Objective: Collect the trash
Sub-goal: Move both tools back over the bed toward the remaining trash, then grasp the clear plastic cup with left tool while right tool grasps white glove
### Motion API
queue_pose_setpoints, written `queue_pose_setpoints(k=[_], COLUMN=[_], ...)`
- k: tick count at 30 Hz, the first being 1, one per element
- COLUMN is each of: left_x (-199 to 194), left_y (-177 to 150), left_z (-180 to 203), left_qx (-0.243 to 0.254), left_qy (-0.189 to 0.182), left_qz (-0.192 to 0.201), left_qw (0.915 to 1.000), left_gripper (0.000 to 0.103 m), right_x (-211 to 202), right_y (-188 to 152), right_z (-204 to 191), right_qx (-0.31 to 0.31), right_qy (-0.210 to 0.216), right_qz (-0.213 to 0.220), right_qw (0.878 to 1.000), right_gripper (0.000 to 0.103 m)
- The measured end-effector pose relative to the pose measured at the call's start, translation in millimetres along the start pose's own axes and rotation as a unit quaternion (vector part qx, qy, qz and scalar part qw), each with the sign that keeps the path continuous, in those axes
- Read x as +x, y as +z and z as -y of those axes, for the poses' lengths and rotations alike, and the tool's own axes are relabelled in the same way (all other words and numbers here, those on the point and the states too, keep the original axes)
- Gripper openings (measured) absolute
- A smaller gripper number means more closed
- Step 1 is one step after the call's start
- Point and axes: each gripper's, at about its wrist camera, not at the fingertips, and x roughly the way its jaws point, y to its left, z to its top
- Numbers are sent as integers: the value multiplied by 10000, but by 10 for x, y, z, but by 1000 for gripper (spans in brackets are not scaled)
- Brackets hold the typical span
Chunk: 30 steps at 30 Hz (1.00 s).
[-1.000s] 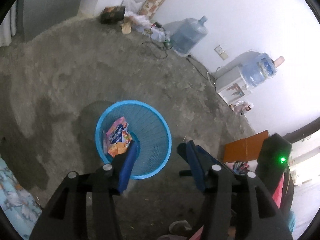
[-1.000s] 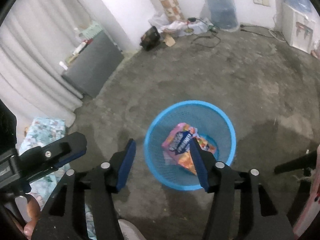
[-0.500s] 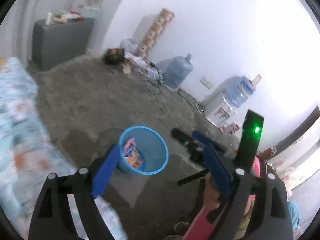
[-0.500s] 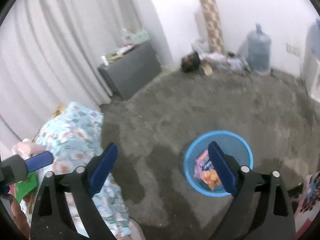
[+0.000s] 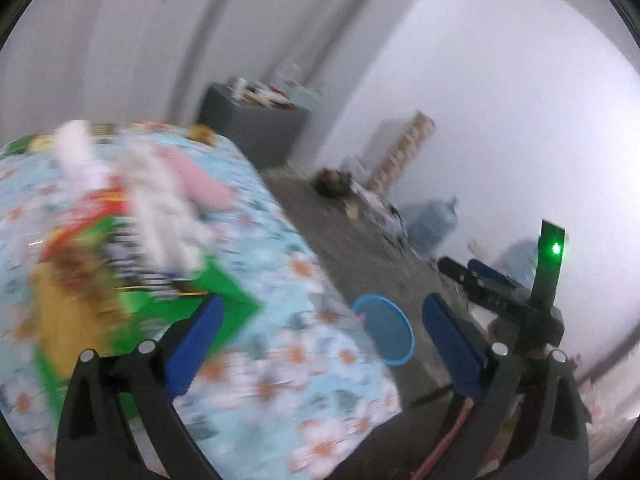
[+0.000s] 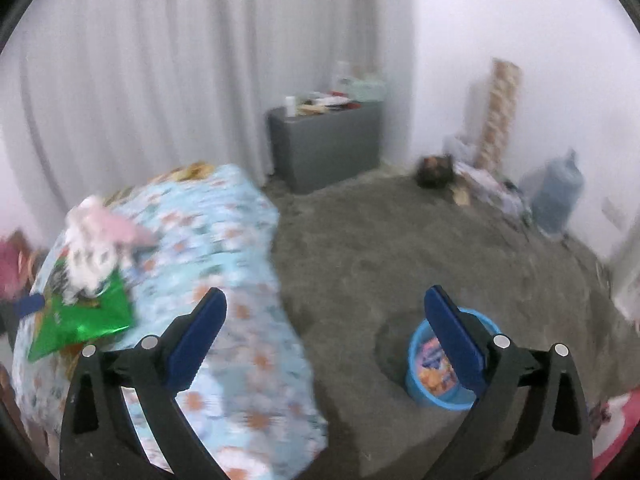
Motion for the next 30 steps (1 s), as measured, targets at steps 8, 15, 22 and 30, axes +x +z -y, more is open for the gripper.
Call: queue_pose_setpoints(k=[8,15,22,30], left_x=[-783,-827,-547,-76], left_y=[-9,-15,110,333], left_z=[-893,-1383,-1959,-2278], left_qx=[-352,-94,-586,-663], left_qy=[1199,2041,1955,1843], left_qz=[930,1102,743,218], left_qw=[9878,9727,9761,9804], left_gripper=[97,97,97,84], right_x=[-13,93,307,699], right_y=[131,253,310,423], right_z=[-1089,-1757,-1999,-2218], right_qx=[-1021,-1260,-1118,-774], right_qy=[955,1673,2003,2310], right_qz=[234,25,-410,-862], right_qw=[9899,9778,9725,9660], right_gripper=[95,95,95,89])
